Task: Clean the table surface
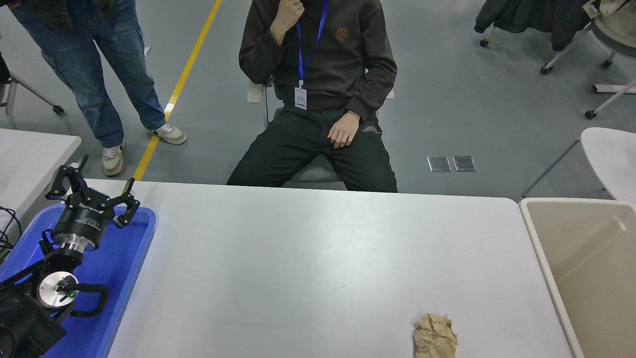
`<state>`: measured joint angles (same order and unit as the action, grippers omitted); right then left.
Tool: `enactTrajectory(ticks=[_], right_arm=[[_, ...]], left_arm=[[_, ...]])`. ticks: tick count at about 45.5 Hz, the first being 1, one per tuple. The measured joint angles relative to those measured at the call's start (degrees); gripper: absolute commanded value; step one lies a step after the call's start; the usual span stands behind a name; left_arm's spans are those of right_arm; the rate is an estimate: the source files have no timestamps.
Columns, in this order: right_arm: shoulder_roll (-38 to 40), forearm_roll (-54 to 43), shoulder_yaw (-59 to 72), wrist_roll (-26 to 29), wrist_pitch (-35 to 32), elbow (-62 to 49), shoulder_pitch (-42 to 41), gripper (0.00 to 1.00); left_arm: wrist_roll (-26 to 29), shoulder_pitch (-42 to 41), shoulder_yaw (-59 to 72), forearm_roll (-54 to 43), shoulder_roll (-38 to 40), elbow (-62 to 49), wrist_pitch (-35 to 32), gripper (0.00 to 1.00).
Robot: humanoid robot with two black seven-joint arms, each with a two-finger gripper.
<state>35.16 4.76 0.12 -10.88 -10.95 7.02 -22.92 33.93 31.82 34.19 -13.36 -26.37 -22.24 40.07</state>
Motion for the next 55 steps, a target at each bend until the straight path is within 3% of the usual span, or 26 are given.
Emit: enactTrajectory(ticks=[23, 36, 55], right_arm=[[2.42, -0.23, -6.29, 0.09, -0.75, 0.78, -0.14, 0.97], [4.19, -0.33, -22.96, -0.29, -4.49, 4.33, 0.31, 0.98], [3.88, -0.77, -46.79, -0.78, -8.44, 20.63, 4.77, 0.98]], left_arm=[[0.00, 0.00, 0.00, 0.00, 0.00, 0.00, -0.07, 1.00], [0.00, -0.03, 0.00, 0.00, 0.00, 0.01, -0.08, 1.00], [0.00, 0.00, 0.00, 0.00, 0.00, 0.02, -0.09, 1.00]])
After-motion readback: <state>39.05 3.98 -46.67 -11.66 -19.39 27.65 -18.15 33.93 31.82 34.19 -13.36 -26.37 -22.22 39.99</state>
